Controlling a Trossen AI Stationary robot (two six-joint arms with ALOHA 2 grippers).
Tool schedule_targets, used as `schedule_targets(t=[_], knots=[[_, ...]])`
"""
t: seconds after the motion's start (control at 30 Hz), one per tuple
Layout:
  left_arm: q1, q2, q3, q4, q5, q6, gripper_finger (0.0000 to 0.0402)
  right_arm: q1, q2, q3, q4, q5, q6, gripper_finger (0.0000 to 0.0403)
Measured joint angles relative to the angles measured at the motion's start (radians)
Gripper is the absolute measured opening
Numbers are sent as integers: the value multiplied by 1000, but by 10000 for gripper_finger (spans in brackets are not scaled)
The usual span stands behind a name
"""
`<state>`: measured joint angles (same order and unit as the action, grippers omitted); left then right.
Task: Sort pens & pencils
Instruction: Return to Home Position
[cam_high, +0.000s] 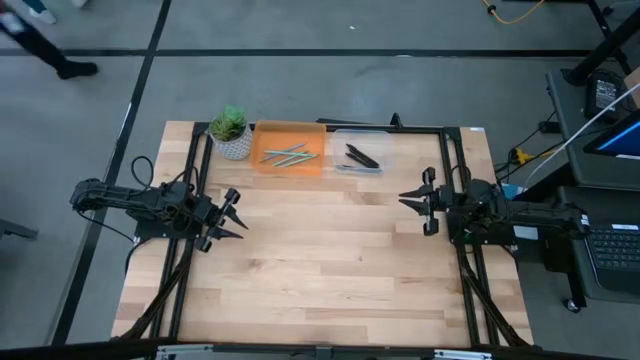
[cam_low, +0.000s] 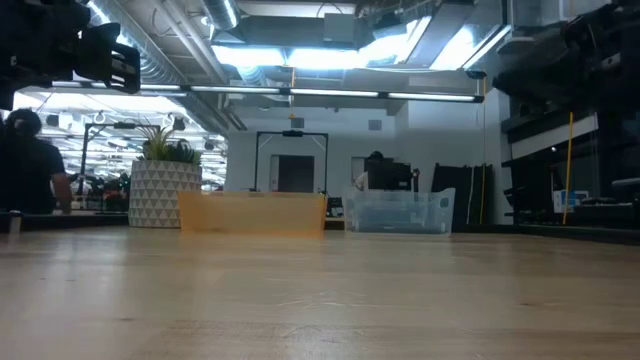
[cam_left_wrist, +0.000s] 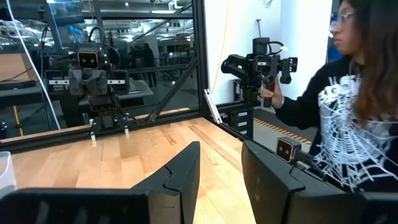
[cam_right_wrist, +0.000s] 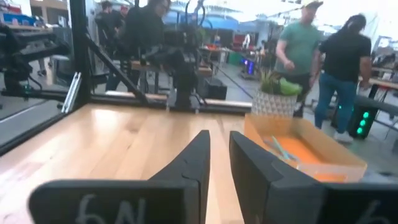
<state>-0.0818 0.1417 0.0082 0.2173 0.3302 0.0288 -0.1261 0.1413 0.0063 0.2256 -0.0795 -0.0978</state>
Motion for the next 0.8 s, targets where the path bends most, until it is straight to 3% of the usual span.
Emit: schedule_targets(t=[0.13, 0.43, 0.8], knots=[[0, 0, 0, 0, 0, 0, 112, 0, 0, 0, -50, 0, 25, 63], [0, 0, 0, 0, 0, 7, 112, 0, 0, 0, -113, 0, 272, 63], [0, 0, 0, 1, 0, 7, 112, 0, 0, 0, -116, 0, 276, 63]])
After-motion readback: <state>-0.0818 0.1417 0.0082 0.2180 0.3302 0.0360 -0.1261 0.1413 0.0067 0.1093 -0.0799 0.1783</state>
